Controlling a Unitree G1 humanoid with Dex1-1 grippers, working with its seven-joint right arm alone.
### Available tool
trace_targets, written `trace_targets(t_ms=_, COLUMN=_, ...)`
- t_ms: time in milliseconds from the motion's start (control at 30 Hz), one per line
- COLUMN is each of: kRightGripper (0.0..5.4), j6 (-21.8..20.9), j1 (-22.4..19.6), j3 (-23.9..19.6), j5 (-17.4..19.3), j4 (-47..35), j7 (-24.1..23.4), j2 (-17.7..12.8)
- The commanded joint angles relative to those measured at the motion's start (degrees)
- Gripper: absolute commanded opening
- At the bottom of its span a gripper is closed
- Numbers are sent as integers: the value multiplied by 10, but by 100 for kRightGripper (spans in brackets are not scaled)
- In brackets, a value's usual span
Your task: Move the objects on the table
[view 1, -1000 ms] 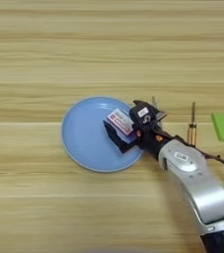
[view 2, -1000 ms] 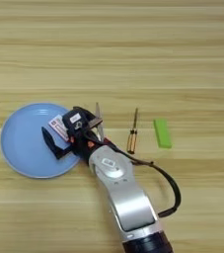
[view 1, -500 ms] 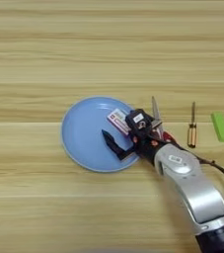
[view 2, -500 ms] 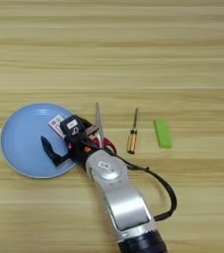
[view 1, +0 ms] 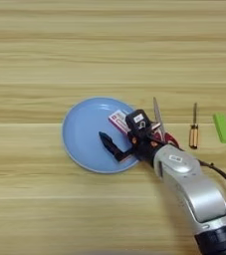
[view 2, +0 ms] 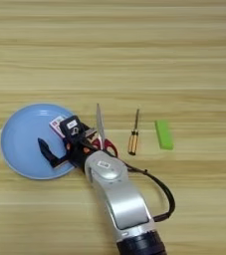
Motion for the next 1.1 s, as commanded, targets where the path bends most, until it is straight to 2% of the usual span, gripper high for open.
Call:
trace_targets(t_ms=33, kRightGripper=535, j6=-9, j1=-30, j3=-9, j5=5, j4=-22, j7=-6, j2=2)
trace_targets(t_ms=367, kRightGripper=535, j6=-8, j1=-31, j3=-3, j5=5, j4=-14, j7=-6, j2=5)
trace_targets(t_ms=967, kRightGripper=535, j6=20, j1=-17, j3=34, j5=14, j4=-46, j7=7, j2=16)
trace_targets(t_ms=1100, kRightGripper=535, j6=14, j1=-23, j3=21, j5=14, j4=-43, j7=-3, j2=18)
